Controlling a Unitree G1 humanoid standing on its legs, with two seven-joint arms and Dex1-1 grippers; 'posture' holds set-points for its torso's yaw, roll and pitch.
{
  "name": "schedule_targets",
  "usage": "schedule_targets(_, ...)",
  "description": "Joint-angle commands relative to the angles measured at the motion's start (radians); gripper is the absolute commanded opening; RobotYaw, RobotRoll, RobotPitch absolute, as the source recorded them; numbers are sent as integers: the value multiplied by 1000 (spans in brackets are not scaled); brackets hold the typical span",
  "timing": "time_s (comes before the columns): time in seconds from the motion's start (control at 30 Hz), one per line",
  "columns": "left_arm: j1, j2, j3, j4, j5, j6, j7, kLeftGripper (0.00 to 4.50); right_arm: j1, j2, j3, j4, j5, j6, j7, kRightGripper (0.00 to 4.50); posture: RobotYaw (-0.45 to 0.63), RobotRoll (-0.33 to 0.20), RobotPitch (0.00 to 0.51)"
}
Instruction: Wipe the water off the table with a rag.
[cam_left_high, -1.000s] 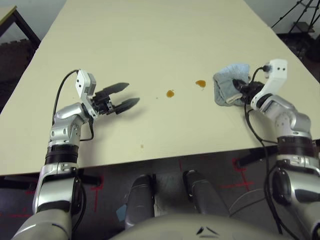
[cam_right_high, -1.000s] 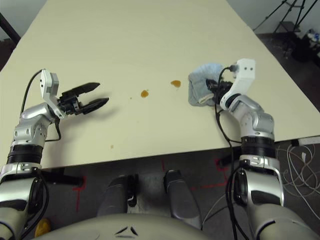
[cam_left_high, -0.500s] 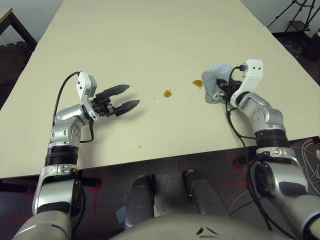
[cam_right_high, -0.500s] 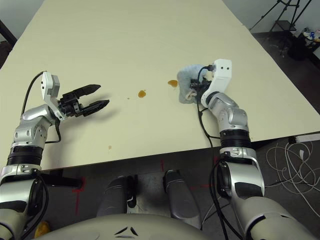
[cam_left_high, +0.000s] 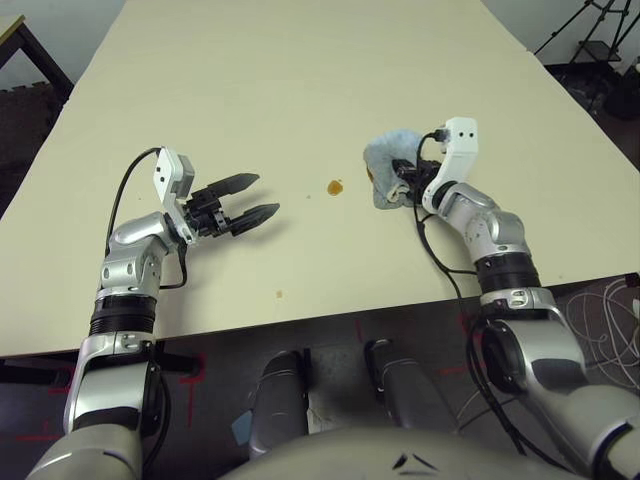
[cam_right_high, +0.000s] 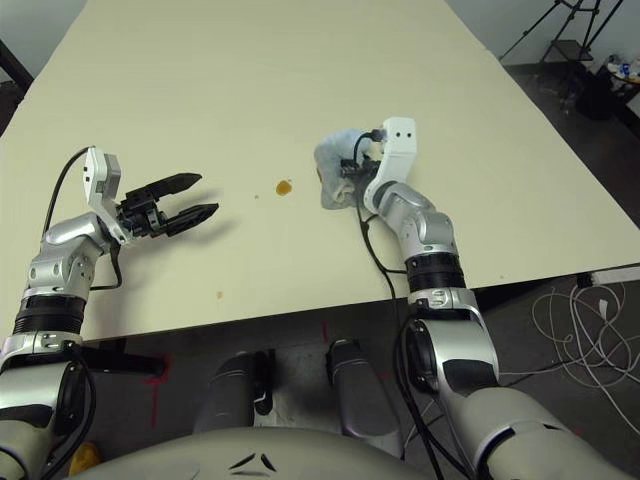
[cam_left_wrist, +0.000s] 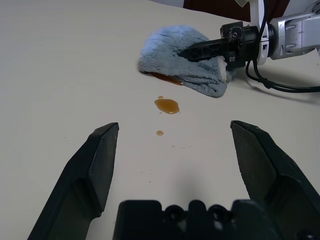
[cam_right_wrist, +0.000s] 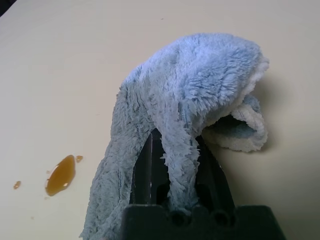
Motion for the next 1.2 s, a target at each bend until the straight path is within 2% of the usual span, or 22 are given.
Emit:
schedule_targets(0.03,13,2,-11,-14,6,4,-6,4500,-11,21,21,19,-4,3,11,142,-154,0,153)
schedule_targets(0.27,15,-1,-14,-14,7,2,-6,4500,-3,58,31,4,-1,13,6,142,-156,0,153)
schedule_targets(0.47,13,-3,-18,-13,6,1,-5,4500,-1,48,17,7,-2,5,-4,142,-160,0,152)
schedule_targets(1.2,7,-16,-27,-5,8,-3,-6,4500,-78,-206,-118,135,5,-71,-32,142,-171,0,150)
